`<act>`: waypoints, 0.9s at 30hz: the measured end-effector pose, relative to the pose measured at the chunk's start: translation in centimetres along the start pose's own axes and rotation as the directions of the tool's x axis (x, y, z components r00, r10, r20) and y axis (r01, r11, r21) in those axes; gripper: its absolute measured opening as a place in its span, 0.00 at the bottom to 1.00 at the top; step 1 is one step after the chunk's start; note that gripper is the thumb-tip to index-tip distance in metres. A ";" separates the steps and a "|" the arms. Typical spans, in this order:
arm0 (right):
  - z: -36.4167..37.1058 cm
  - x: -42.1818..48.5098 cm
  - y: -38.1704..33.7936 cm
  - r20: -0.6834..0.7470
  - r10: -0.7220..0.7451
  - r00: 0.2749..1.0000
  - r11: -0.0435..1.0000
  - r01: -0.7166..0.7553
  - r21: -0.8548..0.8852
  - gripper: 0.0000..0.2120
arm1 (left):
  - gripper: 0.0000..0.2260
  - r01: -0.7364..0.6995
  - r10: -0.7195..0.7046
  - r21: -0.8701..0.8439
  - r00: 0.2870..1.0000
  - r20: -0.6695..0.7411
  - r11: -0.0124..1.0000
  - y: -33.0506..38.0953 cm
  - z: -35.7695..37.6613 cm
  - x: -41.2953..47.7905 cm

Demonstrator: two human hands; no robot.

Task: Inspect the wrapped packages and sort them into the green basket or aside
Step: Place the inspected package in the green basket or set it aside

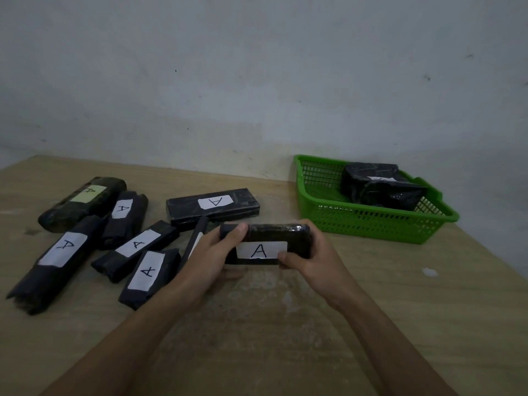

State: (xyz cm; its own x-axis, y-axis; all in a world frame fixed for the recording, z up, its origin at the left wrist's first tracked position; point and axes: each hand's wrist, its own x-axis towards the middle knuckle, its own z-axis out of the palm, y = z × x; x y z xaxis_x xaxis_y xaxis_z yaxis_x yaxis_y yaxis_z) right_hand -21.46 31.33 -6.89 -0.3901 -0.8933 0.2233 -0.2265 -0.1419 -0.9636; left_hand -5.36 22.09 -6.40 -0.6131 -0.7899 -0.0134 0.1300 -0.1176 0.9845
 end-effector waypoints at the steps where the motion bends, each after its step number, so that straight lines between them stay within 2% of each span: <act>1: 0.2 -0.1 0.0 -0.007 0.002 1.000 1.000 -0.001 0.010 0.10 | 0.14 0.018 -0.019 -0.031 1.000 -0.004 0.999 0.1 0.0 0.0; 3: 0.6 -0.4 -0.3 -0.032 0.029 0.999 0.997 -0.027 0.070 0.12 | 0.16 0.043 -0.042 -0.061 0.999 0.008 0.997 0.1 0.2 0.0; 7: 1.9 -0.6 -0.6 -0.144 0.067 0.987 0.984 -0.041 0.174 0.12 | 0.11 0.003 -0.002 0.019 0.999 -0.033 1.000 0.0 1.3 -0.4; 10: 2.1 -0.4 -0.2 -0.219 0.077 0.973 0.989 -0.048 0.137 0.14 | 0.10 0.047 -0.046 0.031 0.998 -0.036 0.998 -0.3 1.9 -0.4; 13: 1.9 -0.3 -0.2 -0.233 0.071 0.970 0.989 -0.038 0.142 0.10 | 0.10 0.048 -0.046 0.025 0.998 -0.045 0.999 -0.6 1.8 -0.5; 15: 1.6 -0.3 -0.3 -0.231 0.000 0.973 0.992 0.030 0.126 0.08 | 0.12 0.015 -0.015 -0.003 0.999 -0.035 1.000 -0.7 1.9 -0.4; 17: 1.2 -0.3 -0.3 -0.226 -0.133 0.965 0.985 0.155 0.082 0.08 | 0.12 0.045 -0.047 -0.075 0.998 -0.028 0.996 -0.6 1.8 -0.3; 19: 0.8 -0.4 -0.3 -0.209 -0.265 0.941 0.961 0.276 0.027 0.09 | 0.11 0.149 -0.151 -0.146 0.988 -0.007 0.978 -0.5 1.4 -0.2; 21: 0.5 -0.6 -0.1 -0.171 -0.345 0.923 0.938 0.342 -0.049 0.10 | 0.12 0.263 -0.248 -0.217 0.964 0.097 0.940 -0.4 1.2 -0.1; 23: 0.3 -0.7 0.1 -0.108 -0.322 0.941 0.943 0.308 -0.128 0.17 | 0.10 0.320 -0.268 -0.324 0.943 0.196 0.890 0.2 1.3 -0.4; 25: 0.4 -0.7 0.2 -0.057 -0.226 0.973 0.967 0.217 -0.132 0.25 | 0.12 0.293 -0.245 -0.394 0.955 0.169 0.871 0.7 1.2 -0.4; 27: 0.7 -0.5 -0.1 -0.074 -0.080 0.994 0.996 0.076 -0.050 0.29 | 0.20 0.232 -0.208 -0.400 0.973 0.102 0.887 0.8 0.8 0.1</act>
State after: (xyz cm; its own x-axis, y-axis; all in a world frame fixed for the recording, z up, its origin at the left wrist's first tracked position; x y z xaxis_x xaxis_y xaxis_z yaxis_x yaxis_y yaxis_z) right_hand -20.66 31.46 -7.03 -0.4361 -0.8449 0.3099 -0.3000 -0.1882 -0.9352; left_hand -5.92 22.44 -5.46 -0.7027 -0.6826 -0.2004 0.2848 -0.5280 0.8001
